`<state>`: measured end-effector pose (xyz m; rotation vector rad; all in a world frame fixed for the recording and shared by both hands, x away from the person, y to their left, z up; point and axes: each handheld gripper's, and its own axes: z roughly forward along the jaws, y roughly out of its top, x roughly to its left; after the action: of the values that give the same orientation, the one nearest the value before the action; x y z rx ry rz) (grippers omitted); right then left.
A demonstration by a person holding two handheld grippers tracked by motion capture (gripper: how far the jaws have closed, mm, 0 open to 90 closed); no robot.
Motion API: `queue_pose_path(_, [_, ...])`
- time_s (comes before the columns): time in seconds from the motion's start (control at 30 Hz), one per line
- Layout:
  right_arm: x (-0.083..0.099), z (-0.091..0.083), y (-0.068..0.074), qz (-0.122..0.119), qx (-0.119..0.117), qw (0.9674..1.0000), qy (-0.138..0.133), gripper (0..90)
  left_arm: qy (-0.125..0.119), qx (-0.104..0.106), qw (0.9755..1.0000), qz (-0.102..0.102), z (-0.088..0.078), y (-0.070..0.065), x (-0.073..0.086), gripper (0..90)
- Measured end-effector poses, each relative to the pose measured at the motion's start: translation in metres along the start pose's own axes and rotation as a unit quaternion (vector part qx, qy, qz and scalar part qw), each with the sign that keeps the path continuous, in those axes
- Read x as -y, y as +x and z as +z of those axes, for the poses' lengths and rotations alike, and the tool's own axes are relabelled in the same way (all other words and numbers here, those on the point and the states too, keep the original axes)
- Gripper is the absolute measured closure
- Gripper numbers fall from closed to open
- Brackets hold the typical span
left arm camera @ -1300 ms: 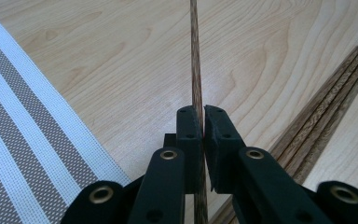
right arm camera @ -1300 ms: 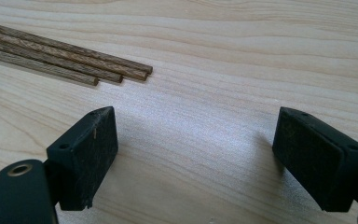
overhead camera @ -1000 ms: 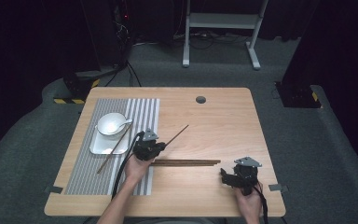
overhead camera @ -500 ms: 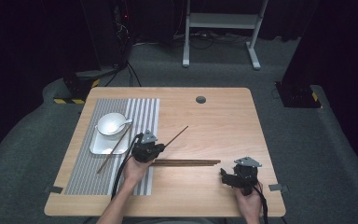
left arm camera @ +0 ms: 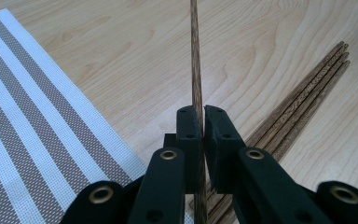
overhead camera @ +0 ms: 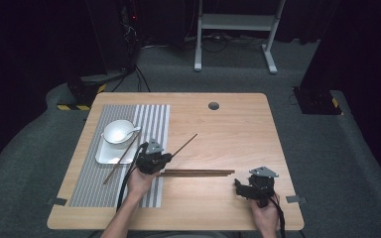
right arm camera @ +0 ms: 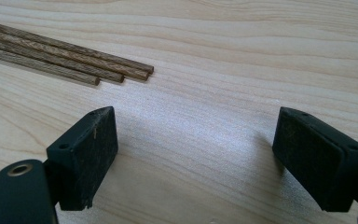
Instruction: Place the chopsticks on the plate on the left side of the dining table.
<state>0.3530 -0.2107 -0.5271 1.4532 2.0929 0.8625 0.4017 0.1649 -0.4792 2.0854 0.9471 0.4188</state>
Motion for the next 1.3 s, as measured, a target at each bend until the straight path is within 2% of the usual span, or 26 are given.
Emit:
queue_pose_path(0.3, [0.000, 0.000, 0.000, 0.000, 0.000, 1.0000, 0.000, 13.8, -0.001, -0.007, 1.0000, 0.002, -0.008, 0.003, 0.001, 84.4])
queue_pose_path(0.7, [0.000, 0.000, 0.000, -0.001, 0.000, 1.0000, 0.000, 13.8, -0.005, -0.009, 0.9999, -0.013, -0.016, 0.010, 0.009, 84.4])
queue_pose_path(1.3, [0.000, 0.000, 0.000, 0.000, 0.000, 1.0000, 0.000, 13.8, -0.013, -0.016, 0.9997, -0.013, -0.026, 0.015, 0.008, 84.3])
